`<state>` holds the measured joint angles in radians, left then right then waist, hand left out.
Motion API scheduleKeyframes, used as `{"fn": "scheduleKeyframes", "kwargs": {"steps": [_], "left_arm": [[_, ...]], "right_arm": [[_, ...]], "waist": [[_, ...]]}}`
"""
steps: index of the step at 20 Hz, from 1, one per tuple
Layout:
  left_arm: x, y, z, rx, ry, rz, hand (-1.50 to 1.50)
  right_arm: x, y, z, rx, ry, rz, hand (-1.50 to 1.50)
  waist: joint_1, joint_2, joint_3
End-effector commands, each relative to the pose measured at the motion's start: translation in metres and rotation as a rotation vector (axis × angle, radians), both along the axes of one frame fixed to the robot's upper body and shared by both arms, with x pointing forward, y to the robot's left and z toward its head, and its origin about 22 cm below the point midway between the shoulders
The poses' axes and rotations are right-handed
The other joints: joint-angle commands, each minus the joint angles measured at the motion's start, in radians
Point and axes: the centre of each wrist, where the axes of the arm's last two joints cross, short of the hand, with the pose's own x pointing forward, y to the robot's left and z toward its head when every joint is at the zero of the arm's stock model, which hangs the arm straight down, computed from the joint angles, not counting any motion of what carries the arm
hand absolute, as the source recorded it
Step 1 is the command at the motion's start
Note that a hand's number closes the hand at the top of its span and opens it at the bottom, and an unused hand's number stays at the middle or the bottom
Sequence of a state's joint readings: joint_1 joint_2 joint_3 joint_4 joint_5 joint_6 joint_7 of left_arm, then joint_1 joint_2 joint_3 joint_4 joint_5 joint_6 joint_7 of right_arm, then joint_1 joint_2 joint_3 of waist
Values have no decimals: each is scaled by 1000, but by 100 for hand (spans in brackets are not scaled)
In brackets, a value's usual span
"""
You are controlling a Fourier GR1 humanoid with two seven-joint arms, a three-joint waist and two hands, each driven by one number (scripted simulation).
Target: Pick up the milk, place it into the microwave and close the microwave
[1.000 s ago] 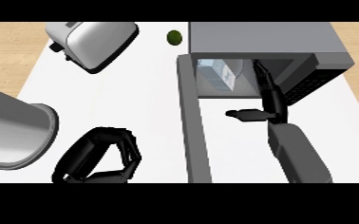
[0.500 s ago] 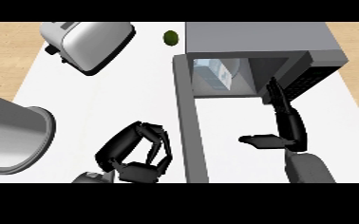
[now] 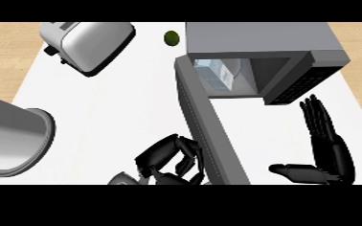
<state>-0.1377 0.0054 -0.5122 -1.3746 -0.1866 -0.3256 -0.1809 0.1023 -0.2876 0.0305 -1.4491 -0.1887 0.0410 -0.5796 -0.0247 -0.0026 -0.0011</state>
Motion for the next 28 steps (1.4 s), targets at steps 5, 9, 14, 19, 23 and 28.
{"fn": "scheduleKeyframes", "kwargs": {"steps": [5, 9, 14, 19, 23, 28], "left_arm": [[-8, -64, -22, 107, -51, -8, 150], [-16, -84, -13, 70, -29, 50, 150], [-19, -92, -9, -40, -37, 166, 150], [-6, -96, -3, -91, -76, 266, 150], [13, -101, 12, -140, -119, 303, 150], [36, -106, 32, -147, -97, 370, 150]], "right_arm": [[-24, -5, 36, 48, -67, 23, -150], [-29, -22, 60, 70, -59, 101, -150], [-19, -31, 82, 81, -88, 156, -150], [-14, -22, 95, 85, -103, 271, -150], [-9, -20, 110, 60, -122, 383, -150], [-5, -13, 126, 71, -139, 442, -150]], "waist": [[-17, 6, 0], [-45, 9, -1], [-70, 15, -2], [-98, 23, -3], [-128, 30, -4], [-171, 39, -3]]}}
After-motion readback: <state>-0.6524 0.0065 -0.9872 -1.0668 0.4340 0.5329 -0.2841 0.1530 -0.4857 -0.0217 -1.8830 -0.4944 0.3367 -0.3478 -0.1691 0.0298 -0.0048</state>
